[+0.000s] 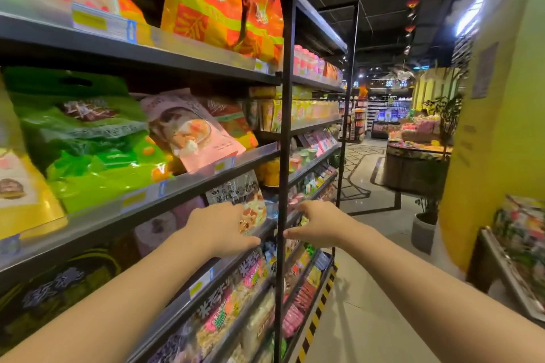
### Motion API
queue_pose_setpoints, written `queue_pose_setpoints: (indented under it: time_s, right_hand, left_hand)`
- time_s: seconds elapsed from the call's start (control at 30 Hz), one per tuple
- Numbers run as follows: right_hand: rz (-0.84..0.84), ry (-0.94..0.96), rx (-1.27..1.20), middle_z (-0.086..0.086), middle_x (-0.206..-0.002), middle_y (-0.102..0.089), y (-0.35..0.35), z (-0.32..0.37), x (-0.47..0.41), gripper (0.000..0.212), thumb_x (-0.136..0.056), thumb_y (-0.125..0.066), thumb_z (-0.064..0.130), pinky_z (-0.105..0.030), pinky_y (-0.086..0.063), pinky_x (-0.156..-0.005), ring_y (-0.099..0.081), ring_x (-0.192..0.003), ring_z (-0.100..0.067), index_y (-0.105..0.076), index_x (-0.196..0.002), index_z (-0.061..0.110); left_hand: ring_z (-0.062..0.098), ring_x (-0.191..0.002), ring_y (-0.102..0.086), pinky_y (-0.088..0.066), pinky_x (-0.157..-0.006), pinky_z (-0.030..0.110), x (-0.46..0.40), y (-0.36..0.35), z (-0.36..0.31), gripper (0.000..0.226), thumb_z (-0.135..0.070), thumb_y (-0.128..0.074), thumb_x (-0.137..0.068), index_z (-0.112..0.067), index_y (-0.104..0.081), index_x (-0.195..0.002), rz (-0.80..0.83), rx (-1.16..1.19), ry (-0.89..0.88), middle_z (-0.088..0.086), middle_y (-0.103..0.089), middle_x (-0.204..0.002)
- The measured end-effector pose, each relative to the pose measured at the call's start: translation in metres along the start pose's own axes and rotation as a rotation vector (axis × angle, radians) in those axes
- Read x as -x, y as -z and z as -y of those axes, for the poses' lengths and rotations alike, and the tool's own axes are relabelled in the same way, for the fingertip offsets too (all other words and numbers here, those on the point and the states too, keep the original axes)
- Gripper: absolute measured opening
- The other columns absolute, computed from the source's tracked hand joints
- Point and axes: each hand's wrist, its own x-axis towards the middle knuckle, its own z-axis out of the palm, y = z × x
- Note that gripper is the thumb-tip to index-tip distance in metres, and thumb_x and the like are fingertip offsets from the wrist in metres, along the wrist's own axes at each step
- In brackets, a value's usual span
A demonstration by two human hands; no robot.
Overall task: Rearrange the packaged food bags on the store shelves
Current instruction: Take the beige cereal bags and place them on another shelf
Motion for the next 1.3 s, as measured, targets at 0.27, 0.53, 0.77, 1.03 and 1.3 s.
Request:
queue_pose_setpoints:
  time_s: [0.27,0.53,0.77,1.03,1.3]
  right_hand:
    - [0.054,0.063,0.035,-0.011,-0.148,-0.056,-0.009,-0.031,-0.133,0.078,-0.094,-0.069,0.056,-0.046,-0.052,-0.107,-0.057,-0.131,-0.030,-0.043,-0.154,0.012]
    - [0.109,0.213,-0.053,-0.006,-0.147,-0.058,-0.040,-0.054,-0.260,0.073,-0.090,-0.076,0.050,-0.040,-0.052,-0.106,-0.059,-0.130,-0.027,-0.050,-0.150,0.017]
    - [0.213,0.421,-0.049,-0.008,-0.145,-0.061,-0.077,-0.075,-0.356,0.077,-0.088,-0.075,0.056,-0.046,-0.052,-0.107,-0.060,-0.129,-0.029,-0.051,-0.148,0.015]
    - [0.269,0.594,-0.073,-0.011,-0.132,-0.065,-0.080,-0.103,-0.423,0.071,-0.089,-0.073,0.057,-0.043,-0.056,-0.098,-0.064,-0.116,-0.030,-0.054,-0.139,0.010]
    - [0.293,0.571,-0.136,-0.015,-0.144,-0.052,-0.113,-0.110,-0.462,0.077,-0.089,-0.070,0.057,-0.047,-0.051,-0.105,-0.054,-0.130,-0.036,-0.048,-0.144,0.008]
  left_hand:
    - [0.025,-0.126,-0.058,-0.048,-0.089,0.043,-0.125,-0.031,0.008,0.080,-0.084,-0.047,-0.077,-0.031,-0.050,-0.137,0.014,0.008,0.061,-0.004,-0.058,-0.140]
    - [0.024,-0.122,-0.060,-0.051,-0.090,0.044,-0.195,-0.066,0.014,0.083,-0.088,-0.046,-0.077,-0.030,-0.051,-0.137,0.017,0.019,0.217,-0.003,-0.060,-0.136]
    - [0.025,-0.127,-0.057,-0.048,-0.093,0.047,-0.229,-0.097,0.010,0.083,-0.084,-0.050,-0.082,-0.026,-0.049,-0.140,0.029,0.042,0.529,-0.002,-0.056,-0.140]
    - [0.027,-0.132,-0.054,-0.049,-0.094,0.046,-0.263,-0.112,-0.025,0.086,-0.081,-0.050,-0.084,-0.026,-0.043,-0.150,-0.030,0.071,0.795,0.000,-0.052,-0.148]
    - [0.026,-0.127,-0.057,-0.051,-0.090,0.046,-0.295,-0.156,-0.024,0.087,-0.085,-0.045,-0.083,-0.024,-0.046,-0.146,-0.046,0.059,0.886,-0.001,-0.054,-0.143]
